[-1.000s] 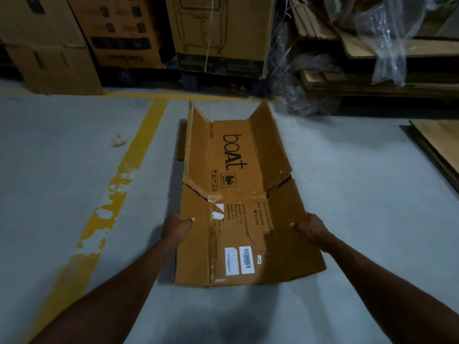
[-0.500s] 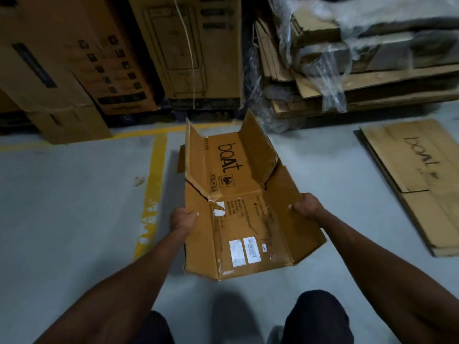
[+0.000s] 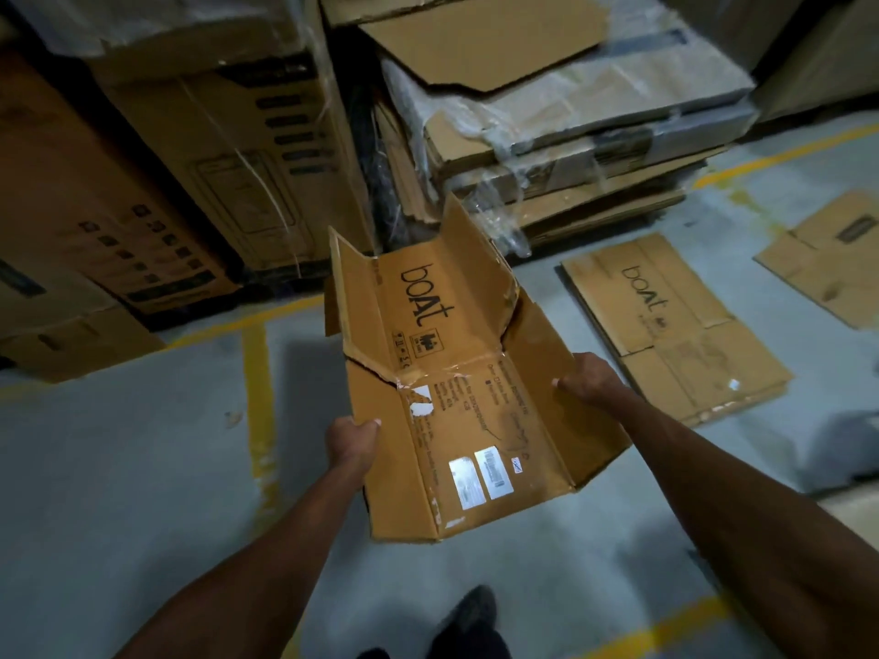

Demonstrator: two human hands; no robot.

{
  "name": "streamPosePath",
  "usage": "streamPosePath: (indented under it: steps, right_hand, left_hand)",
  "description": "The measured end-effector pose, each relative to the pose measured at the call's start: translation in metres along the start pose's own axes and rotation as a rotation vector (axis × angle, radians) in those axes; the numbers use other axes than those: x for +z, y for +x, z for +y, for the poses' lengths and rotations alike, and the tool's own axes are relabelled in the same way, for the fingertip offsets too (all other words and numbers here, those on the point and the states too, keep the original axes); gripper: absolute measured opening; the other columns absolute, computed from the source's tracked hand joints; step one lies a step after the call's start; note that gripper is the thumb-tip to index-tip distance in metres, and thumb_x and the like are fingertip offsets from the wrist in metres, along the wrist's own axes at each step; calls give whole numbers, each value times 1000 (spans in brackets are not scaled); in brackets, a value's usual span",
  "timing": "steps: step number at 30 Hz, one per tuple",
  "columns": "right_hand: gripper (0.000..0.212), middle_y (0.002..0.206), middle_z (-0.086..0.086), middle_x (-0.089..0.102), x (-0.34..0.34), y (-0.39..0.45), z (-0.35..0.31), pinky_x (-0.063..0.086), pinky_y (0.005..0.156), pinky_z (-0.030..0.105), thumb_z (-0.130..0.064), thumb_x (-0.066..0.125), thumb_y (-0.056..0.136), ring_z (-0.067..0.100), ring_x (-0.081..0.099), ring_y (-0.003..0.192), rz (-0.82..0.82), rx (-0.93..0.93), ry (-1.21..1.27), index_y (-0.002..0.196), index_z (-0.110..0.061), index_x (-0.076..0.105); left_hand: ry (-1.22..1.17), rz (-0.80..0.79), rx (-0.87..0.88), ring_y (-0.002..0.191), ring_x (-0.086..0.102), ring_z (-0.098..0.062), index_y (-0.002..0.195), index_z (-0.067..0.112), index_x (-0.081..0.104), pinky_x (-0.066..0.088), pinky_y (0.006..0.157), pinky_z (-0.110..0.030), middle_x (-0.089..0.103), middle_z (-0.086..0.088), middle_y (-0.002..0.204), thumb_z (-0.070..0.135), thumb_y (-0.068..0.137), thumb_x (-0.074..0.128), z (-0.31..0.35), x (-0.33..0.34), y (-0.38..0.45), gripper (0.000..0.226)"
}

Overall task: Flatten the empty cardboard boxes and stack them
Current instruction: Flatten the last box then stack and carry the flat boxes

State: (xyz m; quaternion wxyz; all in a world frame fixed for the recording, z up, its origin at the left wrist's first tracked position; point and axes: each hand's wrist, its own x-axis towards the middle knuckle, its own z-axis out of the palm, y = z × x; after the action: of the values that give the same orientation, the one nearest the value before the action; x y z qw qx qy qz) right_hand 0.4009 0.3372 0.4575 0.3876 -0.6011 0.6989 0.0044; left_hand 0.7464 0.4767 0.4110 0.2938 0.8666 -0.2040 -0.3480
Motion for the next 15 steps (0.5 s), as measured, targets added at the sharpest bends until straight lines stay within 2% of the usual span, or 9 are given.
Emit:
streamPosePath:
  steps: [2, 5, 9, 12, 15]
  right_hand:
    - [48, 116, 14, 66, -37, -8, 3, 52, 90, 42, -36, 71, 85, 32, 64, 103, 41, 10, 17, 124, -10, 60]
    - [43, 110, 11, 65, -84, -15, 13, 53, 87, 42, -33, 72, 86, 27, 61, 97, 83, 36, 37, 120, -10, 60]
    - [45, 117, 12, 65, -140, -13, 42, 52, 85, 40, -33, 72, 86, 27, 61, 98, 119, 68, 74, 125, -13, 59]
    - [43, 114, 11, 64, -182, -3, 69, 52, 85, 41, -31, 71, 88, 30, 62, 103, 147, 82, 95, 125, -13, 59]
    - [41, 108, 8, 63, -224, 21, 101, 51, 75, 36, -31, 72, 86, 24, 60, 92, 164, 120, 116, 120, -13, 59]
  left_hand:
    - [-18, -19, 14, 70, 64, -26, 68, 4, 61, 48, 63, -34, 64, -9, 72, 22, 81, 75, 28, 13, -17, 26]
    - [-33, -45, 39, 76, 68, -30, 77, 0, 67, 55, 70, -38, 70, -13, 81, 24, 81, 75, 60, 36, -35, 25]
    - [-57, -76, 71, 84, 68, -33, 85, 3, 69, 56, 79, -41, 71, -14, 89, 20, 82, 74, 102, 79, -58, 18]
    - [-99, -112, 90, 82, 66, -30, 84, 7, 68, 53, 76, -37, 68, -11, 87, 17, 83, 73, 131, 122, -76, 11]
    - [-133, -129, 96, 80, 66, -28, 82, 8, 67, 53, 77, -37, 69, -10, 85, 16, 83, 74, 162, 167, -91, 11]
